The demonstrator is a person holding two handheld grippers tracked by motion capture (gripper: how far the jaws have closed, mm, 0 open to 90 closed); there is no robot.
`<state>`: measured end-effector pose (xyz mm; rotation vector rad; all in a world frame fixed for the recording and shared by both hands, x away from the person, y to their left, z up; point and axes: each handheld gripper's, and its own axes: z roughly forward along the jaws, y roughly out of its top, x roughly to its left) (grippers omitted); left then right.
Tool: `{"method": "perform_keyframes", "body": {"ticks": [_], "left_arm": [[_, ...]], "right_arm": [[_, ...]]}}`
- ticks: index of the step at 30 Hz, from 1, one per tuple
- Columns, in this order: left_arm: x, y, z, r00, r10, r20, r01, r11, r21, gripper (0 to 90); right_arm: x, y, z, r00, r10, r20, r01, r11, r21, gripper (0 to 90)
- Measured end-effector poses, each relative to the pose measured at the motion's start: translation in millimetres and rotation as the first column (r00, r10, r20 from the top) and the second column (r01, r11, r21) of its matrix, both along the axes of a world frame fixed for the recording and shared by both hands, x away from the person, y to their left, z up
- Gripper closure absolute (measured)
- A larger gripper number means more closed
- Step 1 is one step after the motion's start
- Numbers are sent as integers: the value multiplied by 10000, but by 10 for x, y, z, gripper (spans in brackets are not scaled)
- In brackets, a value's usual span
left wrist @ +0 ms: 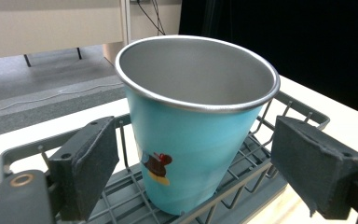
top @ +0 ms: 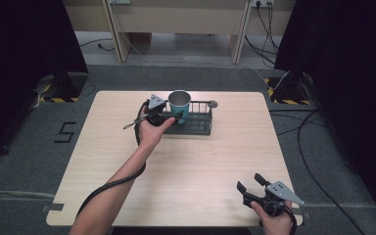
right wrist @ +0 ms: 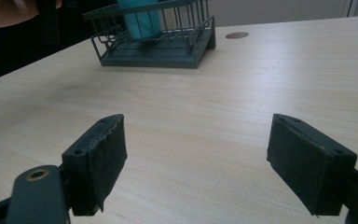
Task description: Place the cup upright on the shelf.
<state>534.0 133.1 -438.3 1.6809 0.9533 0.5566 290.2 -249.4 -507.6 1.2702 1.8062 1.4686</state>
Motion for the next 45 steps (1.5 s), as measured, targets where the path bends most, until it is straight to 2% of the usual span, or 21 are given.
{"method": "perform_keyframes", "body": {"ticks": [9, 19, 33, 45], "left_arm": [[-98, 52, 6, 9999, -145, 8, 145, 9999, -55, 143], [-270, 203, 11, 9994, -342, -25, 343, 9993, 116, 143], [-600, 446, -15, 9987, -502, 24, 501, 9985, 215, 144], [-913, 658, -165, 9984, -568, -43, 569, 9978, 337, 144]], "right_arm": [[-5, -6, 3, 10000, -11, 13, 11, 10000, -34, 204], [-6, 6, 3, 10000, -15, 3, 15, 10000, -40, 204], [-3, 13, -3, 10000, -19, -39, 19, 10000, -66, 204], [-3, 17, -5, 10000, -38, -29, 38, 9999, -105, 204]]}}
